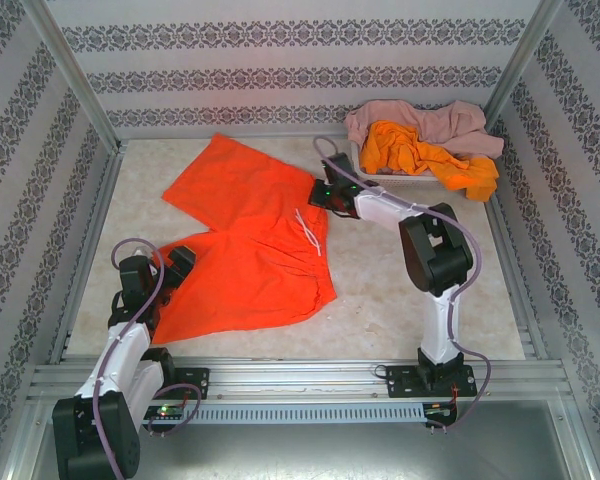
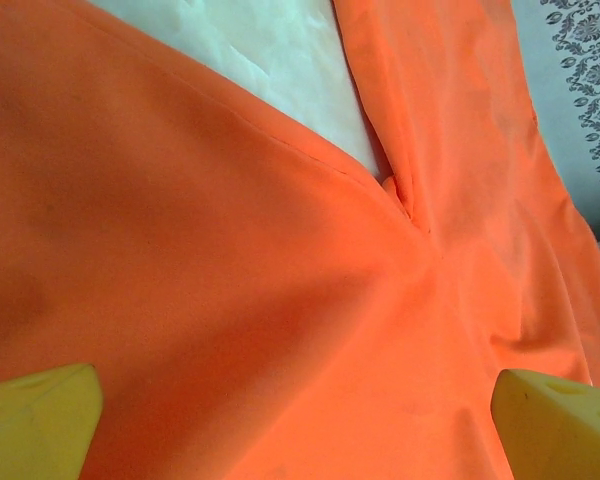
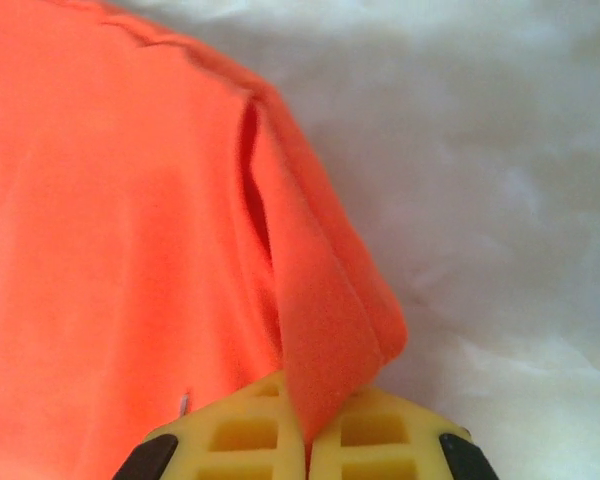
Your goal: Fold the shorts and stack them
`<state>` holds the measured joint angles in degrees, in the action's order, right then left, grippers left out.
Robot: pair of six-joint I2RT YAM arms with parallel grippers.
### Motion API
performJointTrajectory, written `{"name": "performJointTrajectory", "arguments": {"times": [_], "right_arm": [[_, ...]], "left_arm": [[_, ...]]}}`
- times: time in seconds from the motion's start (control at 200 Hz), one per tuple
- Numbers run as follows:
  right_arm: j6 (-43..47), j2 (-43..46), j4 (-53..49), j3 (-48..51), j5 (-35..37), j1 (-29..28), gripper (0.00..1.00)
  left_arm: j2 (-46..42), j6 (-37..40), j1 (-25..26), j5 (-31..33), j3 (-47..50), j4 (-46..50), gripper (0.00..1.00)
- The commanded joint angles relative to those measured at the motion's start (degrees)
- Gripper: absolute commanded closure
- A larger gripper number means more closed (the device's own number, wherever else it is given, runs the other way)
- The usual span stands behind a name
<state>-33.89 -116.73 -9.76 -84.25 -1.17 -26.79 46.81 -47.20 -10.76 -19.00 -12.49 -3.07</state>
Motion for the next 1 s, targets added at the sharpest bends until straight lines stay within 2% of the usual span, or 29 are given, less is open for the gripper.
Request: {"name": "performJointTrajectory", "arguments": {"times": [0.0, 0.05, 0.11, 0.14, 0.19, 0.225, 0.255, 0.41, 0.5, 0.57, 0.739, 0.994], "right_arm": [[13.6, 2.0, -11.8, -6.8, 17.6, -6.6, 0.95], [17.3, 0.1, -15.7, -10.2, 22.4, -9.0, 0.84], [20.5, -1.9, -20.0, -13.8, 27.5, -11.3, 0.58], [21.7, -2.4, -21.2, -15.0, 29.1, -12.0, 0.49], [22.2, -1.6, -22.1, -15.4, 28.5, -12.3, 0.40], [21.1, -0.1, -22.2, -14.8, 26.3, -11.9, 0.31], [19.9, 1.7, -21.6, -13.7, 23.5, -11.3, 0.28], [10.8, 9.9, -15.4, -6.6, 3.8, -6.2, 0.18], [7.3, 9.2, -13.8, -6.5, -7.7, -3.5, 0.15], [5.2, 6.9, -13.4, -7.8, -13.9, -2.2, 0.14], [0.1, -0.2, -12.5, -11.0, -19.0, -0.1, 0.14], [-4.2, -12.2, -11.8, -19.7, -22.6, 0.2, 0.14]], "left_arm": [[-0.6, 0.7, 0.8, 1.0, 0.8, -0.7, 0.00], [-0.5, 0.8, 0.8, 1.1, 0.8, -0.7, 0.00], [-0.5, 0.9, 0.8, 1.1, 0.8, -0.6, 0.00], [-0.6, 0.9, 0.8, 1.1, 0.7, -0.6, 0.00], [-0.7, 1.1, 0.8, 1.0, 0.6, -0.2, 0.00], [-0.9, 1.2, 0.8, 1.0, 0.6, 0.0, 0.00], [-1.0, 1.3, 0.8, 1.1, 0.5, 0.2, 0.00], [-2.2, 1.3, 0.8, 2.0, 0.6, 0.8, 0.00], [-2.4, 1.4, 0.8, 3.1, 0.4, 1.6, 0.00], [-2.7, 1.6, 0.8, 4.9, 0.0, 3.0, 0.00], [-2.5, 0.9, 0.8, 9.0, -0.1, 5.5, 0.00], [-2.5, 0.7, 0.8, 10.4, 0.2, 6.8, 0.00]]}}
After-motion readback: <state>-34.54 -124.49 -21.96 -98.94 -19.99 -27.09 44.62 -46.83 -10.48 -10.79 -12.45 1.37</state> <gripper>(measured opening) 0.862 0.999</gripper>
